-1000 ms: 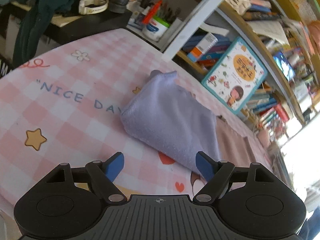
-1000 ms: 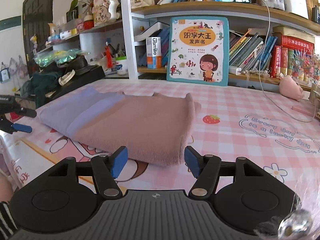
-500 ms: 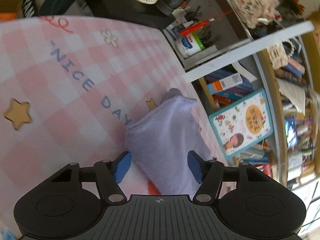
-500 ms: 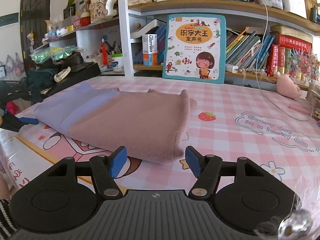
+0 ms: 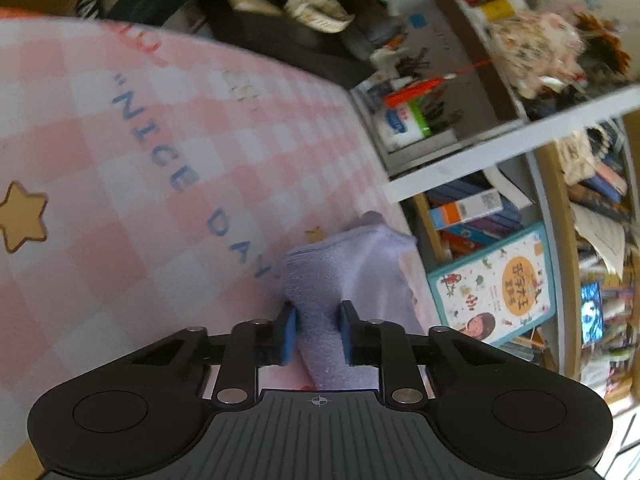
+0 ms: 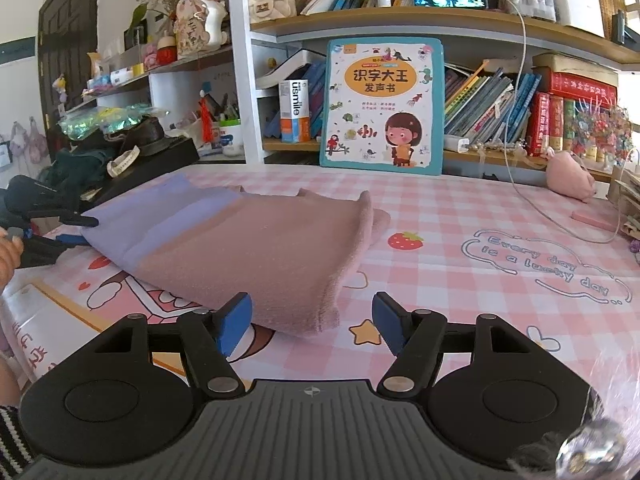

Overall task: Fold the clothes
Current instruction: 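Grasp the lavender corner of the folded sweater with the left tool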

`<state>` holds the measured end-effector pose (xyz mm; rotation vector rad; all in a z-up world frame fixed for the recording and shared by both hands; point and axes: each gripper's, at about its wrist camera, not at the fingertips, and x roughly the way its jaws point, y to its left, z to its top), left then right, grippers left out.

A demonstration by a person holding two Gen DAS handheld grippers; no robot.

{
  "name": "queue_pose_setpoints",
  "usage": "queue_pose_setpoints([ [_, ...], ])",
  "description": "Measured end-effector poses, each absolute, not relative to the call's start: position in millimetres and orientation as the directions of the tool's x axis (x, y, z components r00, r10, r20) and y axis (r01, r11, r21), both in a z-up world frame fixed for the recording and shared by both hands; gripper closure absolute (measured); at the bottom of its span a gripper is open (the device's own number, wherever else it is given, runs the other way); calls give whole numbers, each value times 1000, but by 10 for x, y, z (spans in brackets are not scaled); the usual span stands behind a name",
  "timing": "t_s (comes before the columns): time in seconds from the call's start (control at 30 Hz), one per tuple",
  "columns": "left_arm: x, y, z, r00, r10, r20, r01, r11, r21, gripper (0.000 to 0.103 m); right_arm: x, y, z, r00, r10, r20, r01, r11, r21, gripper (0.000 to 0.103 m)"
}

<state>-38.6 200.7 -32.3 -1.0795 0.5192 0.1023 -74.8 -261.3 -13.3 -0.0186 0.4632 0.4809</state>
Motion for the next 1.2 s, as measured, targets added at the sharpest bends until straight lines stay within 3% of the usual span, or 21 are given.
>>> queue_pose_setpoints([
  [0.13, -371, 1662, 84, 904, -199, -379, -138, 702, -699, 87, -737, -2628, -141, 785, 439, -437, -442, 891, 101, 39],
  [0.23, -307, 1520, 163, 884, -204, -421, -112, 782, -613, 81, -742, -2612, -145, 782, 444, -438, -450, 888, 97, 39],
  [0.4, -250, 1738, -113, 840, -226, -493, -224, 684, -695, 53, -749, -2614, -144, 782, 445, -436, -454, 886, 91, 39],
  [0.63, -181, 1863, -301, 839, -223, -497, -271, 621, -736, 51, -725, -2699, -111, 785, 454, -421, -436, 888, 144, 39],
  [0.77, -78, 1835, -309, 847, -217, -486, -247, 647, -721, 56, -722, -2673, -121, 786, 447, -428, -436, 891, 129, 39],
  [0.9, -18, 1795, -342, 858, -198, -474, -236, 667, -706, 85, -736, -2646, -130, 781, 453, -429, -448, 886, 120, 39],
  [0.97, -62, 1683, -238, 879, -175, -443, -181, 738, -651, 91, -732, -2631, -132, 780, 451, -433, -449, 886, 115, 39],
  [1.07, -216, 1246, 139, 929, -120, -349, -18, 930, -366, 91, -721, -2610, -140, 777, 447, -442, -447, 887, 112, 39],
  [1.1, -241, 1161, 215, 934, -135, -331, 23, 946, -323, 91, -715, -2604, -142, 777, 447, -444, -447, 888, 112, 39],
  [1.2, -167, 1286, 181, 917, -158, -365, -4, 914, -406, 90, -739, -2590, -134, 776, 454, -438, -456, 883, 107, 39],
])
